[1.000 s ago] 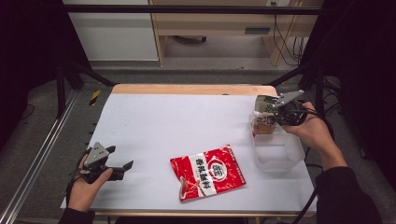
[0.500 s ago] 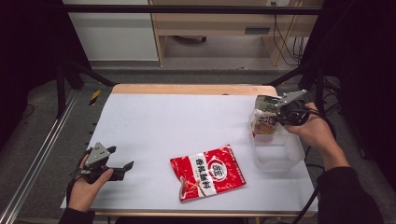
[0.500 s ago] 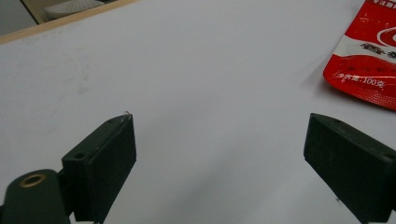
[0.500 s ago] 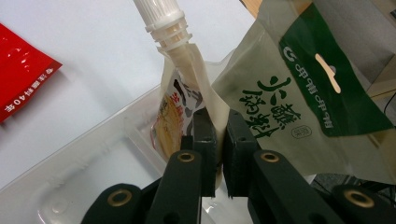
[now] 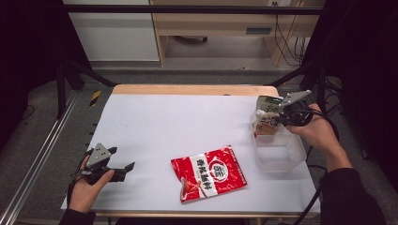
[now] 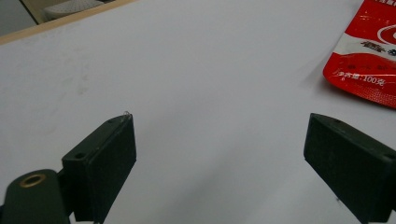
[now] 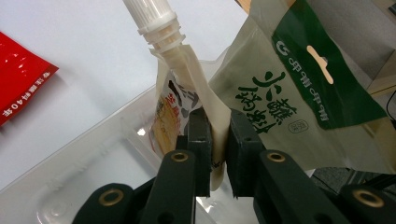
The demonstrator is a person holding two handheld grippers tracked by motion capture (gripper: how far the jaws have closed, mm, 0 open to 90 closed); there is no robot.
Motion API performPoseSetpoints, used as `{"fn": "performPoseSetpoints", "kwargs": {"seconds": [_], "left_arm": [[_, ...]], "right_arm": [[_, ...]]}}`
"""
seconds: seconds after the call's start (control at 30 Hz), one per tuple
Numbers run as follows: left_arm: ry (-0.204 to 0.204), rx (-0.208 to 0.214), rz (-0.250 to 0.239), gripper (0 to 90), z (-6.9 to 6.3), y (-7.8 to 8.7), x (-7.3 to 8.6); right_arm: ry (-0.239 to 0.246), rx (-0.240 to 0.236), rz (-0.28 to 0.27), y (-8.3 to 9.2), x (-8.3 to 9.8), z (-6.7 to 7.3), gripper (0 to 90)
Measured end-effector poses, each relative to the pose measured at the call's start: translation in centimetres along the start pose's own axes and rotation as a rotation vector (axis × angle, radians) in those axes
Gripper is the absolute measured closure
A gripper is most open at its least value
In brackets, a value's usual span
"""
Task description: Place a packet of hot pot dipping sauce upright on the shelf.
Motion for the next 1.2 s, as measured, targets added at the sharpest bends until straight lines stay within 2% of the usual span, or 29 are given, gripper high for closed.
{"fn": "performPoseSetpoints", "kwargs": {"seconds": [0.17, 0.4, 0.63, 0.77, 0.9, 1.07, 1.2], "left_arm": [[0.001, 0.000, 0.000, 9.3, 0.0, 0.0, 0.0], [-0.005, -0.001, 0.004, 9.2, 0.0, 0.0, 0.1], [-0.013, 0.003, 0.008, 9.2, -0.1, -0.1, 0.1], [-0.023, 0.004, 0.011, 9.2, -0.3, -0.1, 0.1], [-0.022, 0.001, 0.011, 9.2, -0.3, -0.1, 0.1], [-0.031, 0.002, 0.015, 9.3, -0.3, -0.1, 0.1], [-0.042, 0.001, 0.018, 9.2, -0.4, -0.2, 0.2]], "right_arm": [[-0.008, -0.004, -0.002, 0.1, 0.0, 0.1, 74.1], [-0.023, 0.013, -0.013, 0.6, -0.2, 0.3, 57.9], [-0.041, 0.049, -0.058, 1.7, -0.6, 0.4, 36.6], [-0.029, 0.041, -0.081, 2.1, -0.9, 0.9, 28.5], [-0.035, 0.063, -0.099, 2.8, -1.2, 1.1, 22.0], [-0.037, 0.082, -0.144, 4.0, -2.1, 2.2, 16.5], [-0.006, 0.117, -0.159, 5.1, -2.6, 3.3, 11.2]]}}
Point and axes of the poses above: each handheld gripper's, and its own axes: y roughly backward along the jaws, x roughly out of its underside, z roughly to its left, the point moved 10 cm from there along -y, roughly forward along the jaws, and after that the axes turned 10 degrees about -x, right-handed, at the moved point
